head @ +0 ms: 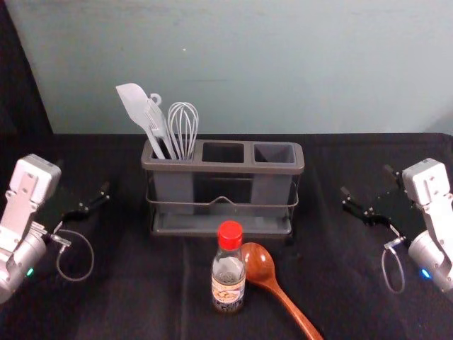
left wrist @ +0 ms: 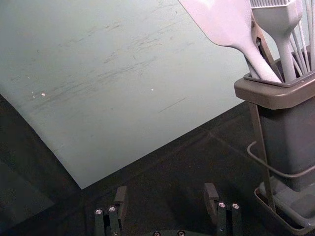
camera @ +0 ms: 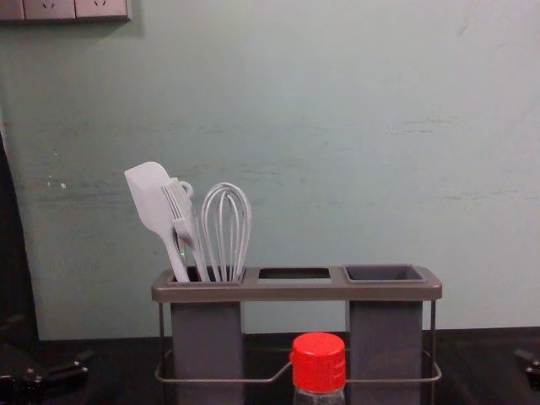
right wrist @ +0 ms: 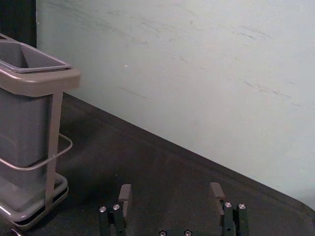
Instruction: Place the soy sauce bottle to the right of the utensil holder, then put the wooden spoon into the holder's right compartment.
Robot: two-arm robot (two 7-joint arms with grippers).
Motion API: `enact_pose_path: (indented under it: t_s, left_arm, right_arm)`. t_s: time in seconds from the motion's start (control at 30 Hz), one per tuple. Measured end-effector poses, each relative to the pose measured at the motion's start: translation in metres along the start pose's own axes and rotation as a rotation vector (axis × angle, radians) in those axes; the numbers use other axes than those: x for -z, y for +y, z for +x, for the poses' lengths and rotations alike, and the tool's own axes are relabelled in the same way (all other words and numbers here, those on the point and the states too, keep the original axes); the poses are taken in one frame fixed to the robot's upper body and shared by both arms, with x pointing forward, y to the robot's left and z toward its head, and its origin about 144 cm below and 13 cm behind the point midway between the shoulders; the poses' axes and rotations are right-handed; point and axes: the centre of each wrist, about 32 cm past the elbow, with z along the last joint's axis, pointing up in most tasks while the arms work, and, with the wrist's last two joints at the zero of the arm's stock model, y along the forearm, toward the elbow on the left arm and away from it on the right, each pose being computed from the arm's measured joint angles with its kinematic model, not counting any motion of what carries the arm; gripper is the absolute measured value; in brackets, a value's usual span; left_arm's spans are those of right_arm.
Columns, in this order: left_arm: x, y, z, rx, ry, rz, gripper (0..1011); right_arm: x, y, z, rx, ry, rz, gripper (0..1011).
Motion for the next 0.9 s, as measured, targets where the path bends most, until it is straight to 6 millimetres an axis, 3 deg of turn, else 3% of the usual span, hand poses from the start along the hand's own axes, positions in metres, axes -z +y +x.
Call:
enact_pose_path:
  t_s: [0.37, 0.9]
  left_arm:
    - [0.0, 0.0, 0.0, 0.0, 0.0, 0.0, 1012]
    - [0.0, 0.0, 0.0, 0.0, 0.0, 0.0, 1012]
  right_arm:
    - [-0.001, -0.006, 0.003, 0.013, 0.004, 0.035, 1004]
    - [-0.02, -0.061, 0.021, -0.01, 0.024, 0.193, 1004]
